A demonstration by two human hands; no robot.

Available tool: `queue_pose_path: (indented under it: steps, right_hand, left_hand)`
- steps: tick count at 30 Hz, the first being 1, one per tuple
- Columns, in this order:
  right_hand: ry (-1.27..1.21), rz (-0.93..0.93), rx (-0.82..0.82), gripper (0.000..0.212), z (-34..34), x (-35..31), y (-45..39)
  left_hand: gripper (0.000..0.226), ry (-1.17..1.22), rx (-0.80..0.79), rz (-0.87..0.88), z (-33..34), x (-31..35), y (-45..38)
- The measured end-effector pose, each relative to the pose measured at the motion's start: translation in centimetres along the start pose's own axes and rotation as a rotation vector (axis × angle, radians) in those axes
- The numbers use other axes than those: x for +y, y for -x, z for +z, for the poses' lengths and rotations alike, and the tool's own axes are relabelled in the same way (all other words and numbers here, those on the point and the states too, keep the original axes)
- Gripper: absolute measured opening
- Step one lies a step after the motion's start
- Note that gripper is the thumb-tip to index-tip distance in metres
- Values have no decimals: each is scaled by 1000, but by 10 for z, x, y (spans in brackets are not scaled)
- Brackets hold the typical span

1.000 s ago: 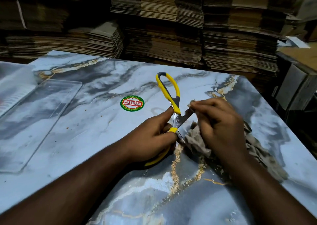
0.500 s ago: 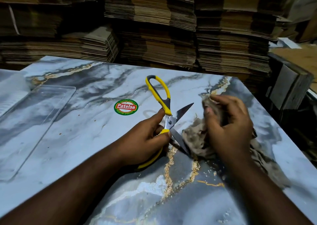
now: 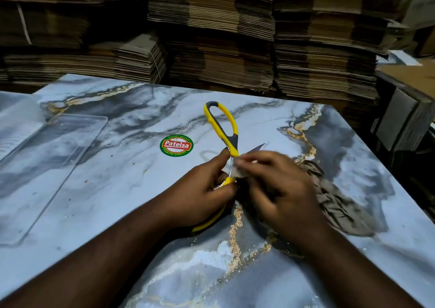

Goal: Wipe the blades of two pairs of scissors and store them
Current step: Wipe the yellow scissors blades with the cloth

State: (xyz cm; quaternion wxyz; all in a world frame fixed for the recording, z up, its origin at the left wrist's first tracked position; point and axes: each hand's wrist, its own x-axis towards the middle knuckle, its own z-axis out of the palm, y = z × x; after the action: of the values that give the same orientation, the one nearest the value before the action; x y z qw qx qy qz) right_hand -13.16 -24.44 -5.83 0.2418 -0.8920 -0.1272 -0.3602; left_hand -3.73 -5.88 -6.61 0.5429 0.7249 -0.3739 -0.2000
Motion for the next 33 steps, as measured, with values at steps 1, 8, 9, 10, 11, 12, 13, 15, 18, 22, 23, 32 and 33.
queue_pose_path:
  steps: [1,8,9,10,11,12,13,15,18,22,23,32,33]
  right_hand:
    - [0,-48,-49,32,4,-2,-1]
    - [-4,-43,-109,24,-4,10,10]
    - [-1,-30,-119,24,-5,10,11]
    - [5,-31,-128,25,-6,11,11]
    - [14,-41,-137,25,-5,10,11]
    - [19,-52,-141,26,-4,9,9]
    - [15,-58,-142,26,-3,8,8]
    - [-2,-63,-138,28,-1,8,6]
    - [2,-83,-138,29,1,7,3]
    - [16,-51,-125,21,0,4,2]
    - [25,-28,-117,18,-2,4,4]
    - [173,1,-77,10,-25,19,12]
    - [171,25,-46,10,-24,21,11]
  left_hand:
    - [51,25,-2,9,0,0,1]
    - [55,134,43,-17,-3,-5,-1]
    - [53,146,45,-23,-4,-5,-1]
    - [49,135,40,-21,-5,-6,-2]
    - [44,122,31,-16,-6,-6,-2]
    - [40,108,25,-17,-6,-5,-1]
    - [39,93,23,-21,-7,-4,-1]
    - [37,56,20,-22,-8,-2,-1]
    - [33,55,10,-7,-6,1,0]
    - [40,190,43,-17,-4,-2,-2]
    - [40,236,60,-19,-4,-4,-3]
    - [32,447,205,-27,-2,-5,-6]
    - [31,442,228,-24,-1,-4,-6]
